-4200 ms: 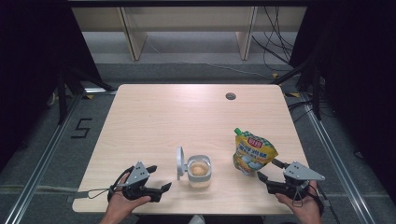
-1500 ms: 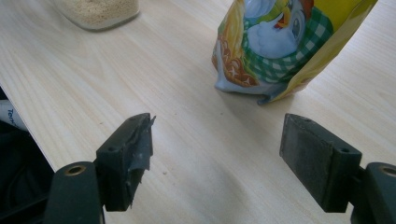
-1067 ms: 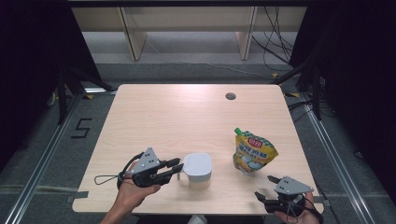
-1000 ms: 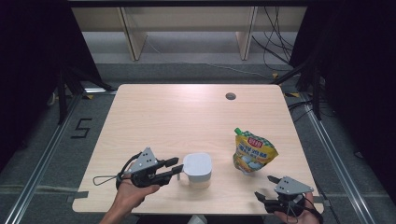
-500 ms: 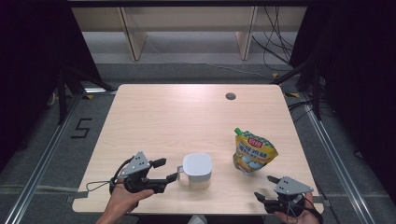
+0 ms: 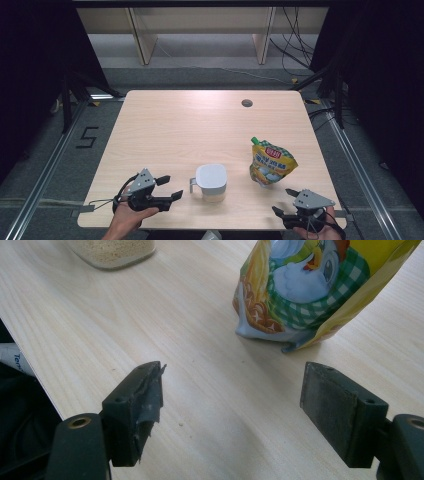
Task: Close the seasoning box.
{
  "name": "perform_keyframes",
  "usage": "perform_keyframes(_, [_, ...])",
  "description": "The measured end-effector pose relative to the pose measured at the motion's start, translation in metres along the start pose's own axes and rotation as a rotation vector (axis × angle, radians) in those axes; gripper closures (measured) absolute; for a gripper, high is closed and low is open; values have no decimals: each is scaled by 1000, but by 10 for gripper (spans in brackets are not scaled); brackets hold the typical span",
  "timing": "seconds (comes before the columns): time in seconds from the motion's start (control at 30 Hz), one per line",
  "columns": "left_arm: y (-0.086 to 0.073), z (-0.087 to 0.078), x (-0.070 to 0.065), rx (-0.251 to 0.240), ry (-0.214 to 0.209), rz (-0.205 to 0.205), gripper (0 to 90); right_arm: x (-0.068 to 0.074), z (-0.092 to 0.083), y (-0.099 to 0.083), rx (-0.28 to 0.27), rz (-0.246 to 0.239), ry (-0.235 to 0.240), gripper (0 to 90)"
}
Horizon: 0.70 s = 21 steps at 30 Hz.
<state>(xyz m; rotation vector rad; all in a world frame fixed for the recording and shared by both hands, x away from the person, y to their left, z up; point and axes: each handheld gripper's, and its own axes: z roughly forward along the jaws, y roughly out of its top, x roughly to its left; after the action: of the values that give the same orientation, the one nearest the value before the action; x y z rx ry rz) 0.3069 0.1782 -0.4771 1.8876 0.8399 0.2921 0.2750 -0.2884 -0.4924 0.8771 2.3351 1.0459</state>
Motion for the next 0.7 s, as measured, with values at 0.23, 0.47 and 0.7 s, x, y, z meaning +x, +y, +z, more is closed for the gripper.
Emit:
perform_keyframes(0.23, [-13, 4, -3, 54, 5, 22, 241, 0, 0, 0, 4, 3, 6, 247])
perform_keyframes(0.47, [-26, 5, -3, 114, 21, 53, 209, 0, 1, -2, 27, 6, 20, 227])
perform_keyframes(0.7, [-27, 6, -4, 131, 57, 58, 195, -2, 3, -3, 42, 20, 27, 200])
